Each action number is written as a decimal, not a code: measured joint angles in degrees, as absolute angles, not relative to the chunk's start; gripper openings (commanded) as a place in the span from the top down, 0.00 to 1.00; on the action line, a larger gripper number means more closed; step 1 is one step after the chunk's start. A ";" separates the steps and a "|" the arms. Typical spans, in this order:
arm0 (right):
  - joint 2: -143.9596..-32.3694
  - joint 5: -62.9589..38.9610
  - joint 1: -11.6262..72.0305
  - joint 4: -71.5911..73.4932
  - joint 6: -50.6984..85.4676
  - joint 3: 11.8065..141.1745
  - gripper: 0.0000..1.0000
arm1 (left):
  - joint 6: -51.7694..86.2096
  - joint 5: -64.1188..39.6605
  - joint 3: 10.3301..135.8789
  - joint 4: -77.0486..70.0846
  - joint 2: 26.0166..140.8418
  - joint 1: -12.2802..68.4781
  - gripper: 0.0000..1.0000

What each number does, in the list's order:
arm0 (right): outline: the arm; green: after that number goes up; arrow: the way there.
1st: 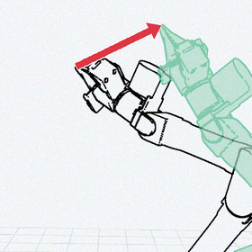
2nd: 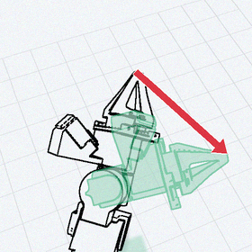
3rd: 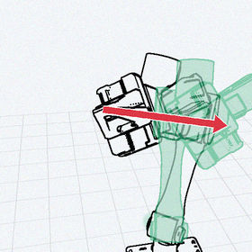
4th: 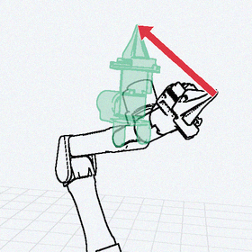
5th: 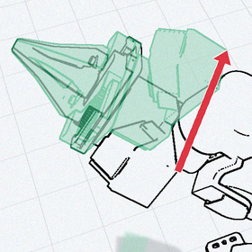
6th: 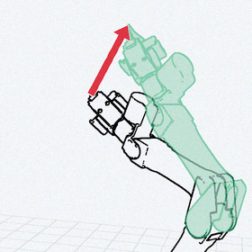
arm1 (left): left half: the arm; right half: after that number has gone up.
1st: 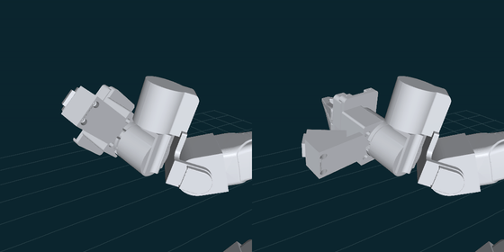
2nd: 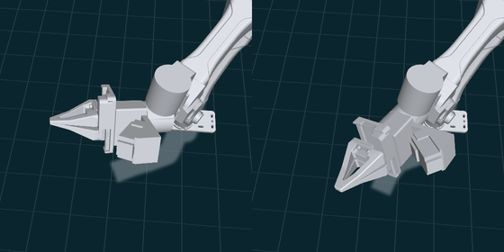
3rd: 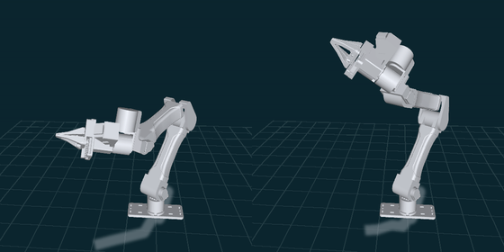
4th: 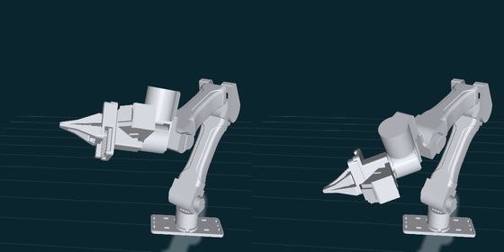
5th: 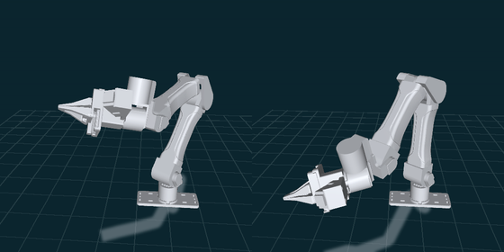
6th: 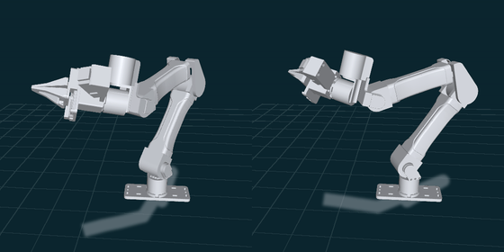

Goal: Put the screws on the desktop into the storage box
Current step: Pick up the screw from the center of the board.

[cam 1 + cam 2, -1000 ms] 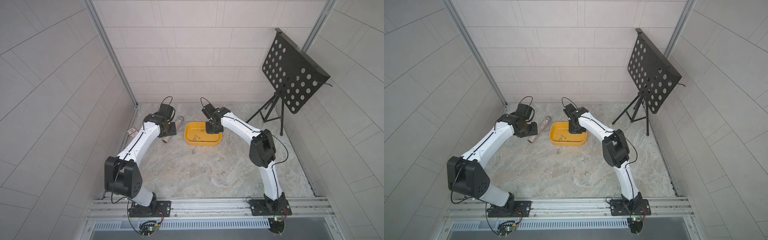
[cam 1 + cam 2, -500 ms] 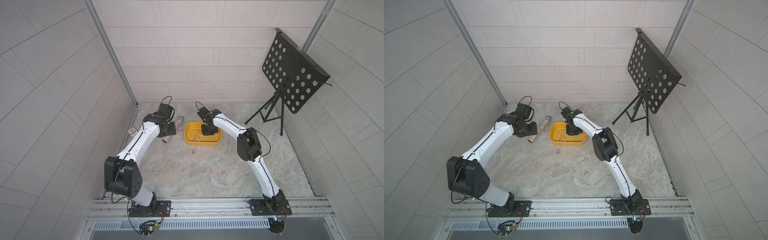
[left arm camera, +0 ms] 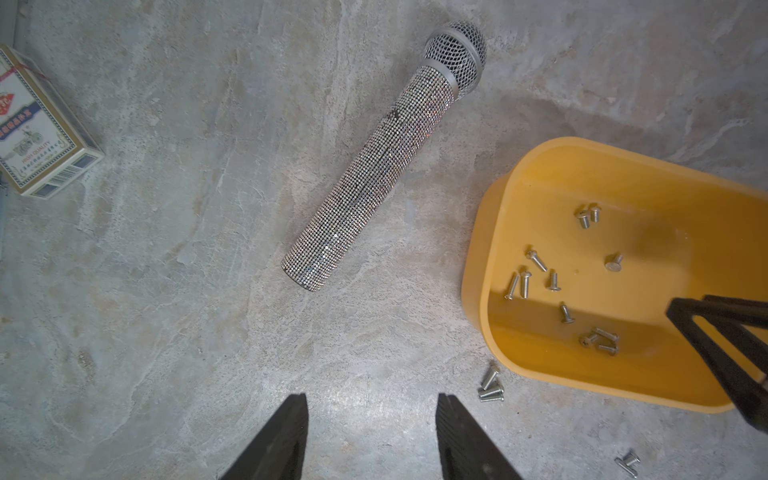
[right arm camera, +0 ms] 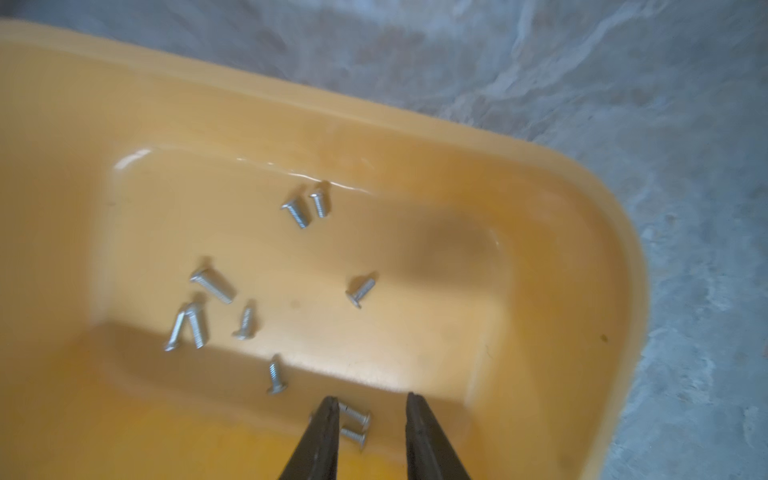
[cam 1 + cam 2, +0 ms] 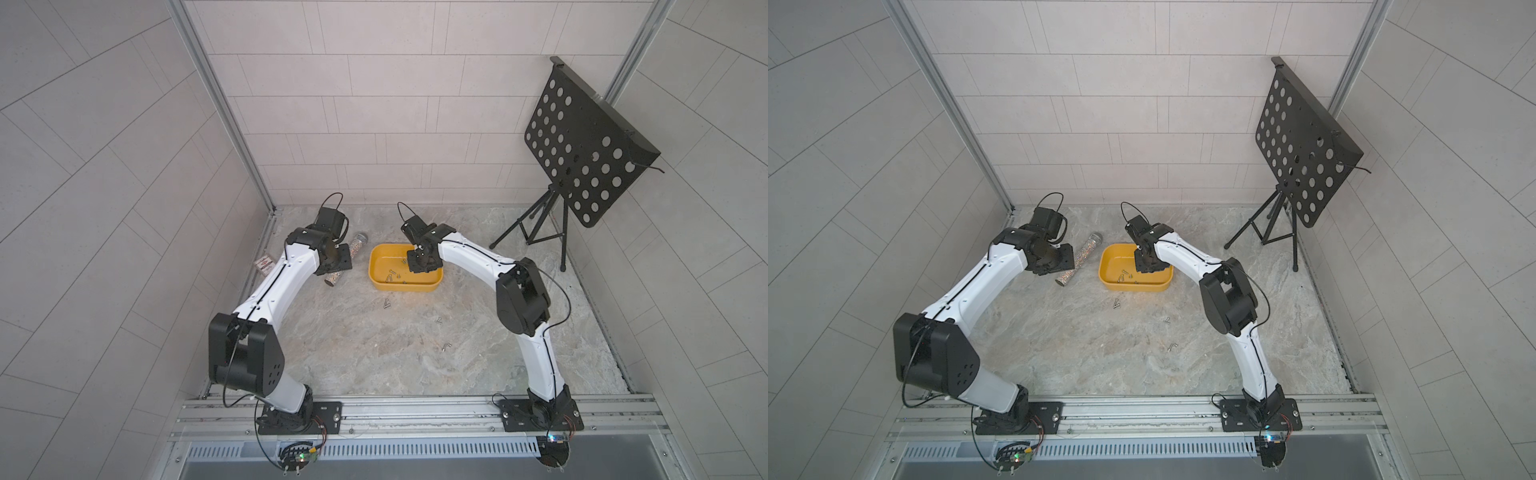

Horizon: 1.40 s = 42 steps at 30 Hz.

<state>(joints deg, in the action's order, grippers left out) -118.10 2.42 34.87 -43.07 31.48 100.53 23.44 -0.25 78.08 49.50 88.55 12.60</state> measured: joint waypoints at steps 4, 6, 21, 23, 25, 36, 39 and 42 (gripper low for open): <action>-102.89 5.41 35.79 -31.44 32.23 84.05 0.68 | 23.18 -0.34 76.95 48.51 88.49 12.62 0.43; -95.57 7.60 35.68 -25.30 33.43 75.24 0.67 | 22.98 -0.51 76.03 47.81 88.38 12.95 0.43; -76.75 20.18 34.89 -4.56 43.09 42.68 0.63 | 28.71 1.37 67.37 48.36 79.02 29.32 0.41; -76.77 20.91 34.63 -4.03 43.97 42.68 0.62 | 29.78 2.11 66.98 48.99 78.96 31.62 0.41; -76.99 21.10 34.15 -3.90 44.84 42.68 0.61 | 30.65 3.05 66.65 49.69 78.96 33.36 0.41; -80.07 19.25 30.70 -3.46 47.90 42.65 0.60 | 33.06 2.50 63.29 46.65 85.71 36.93 0.41; -80.07 18.41 30.13 -3.01 48.49 42.65 0.60 | 33.06 2.17 63.37 45.15 89.47 38.37 0.41; -80.14 17.89 29.80 -2.70 48.77 42.65 0.60 | 33.06 2.37 63.64 44.16 92.73 39.72 0.41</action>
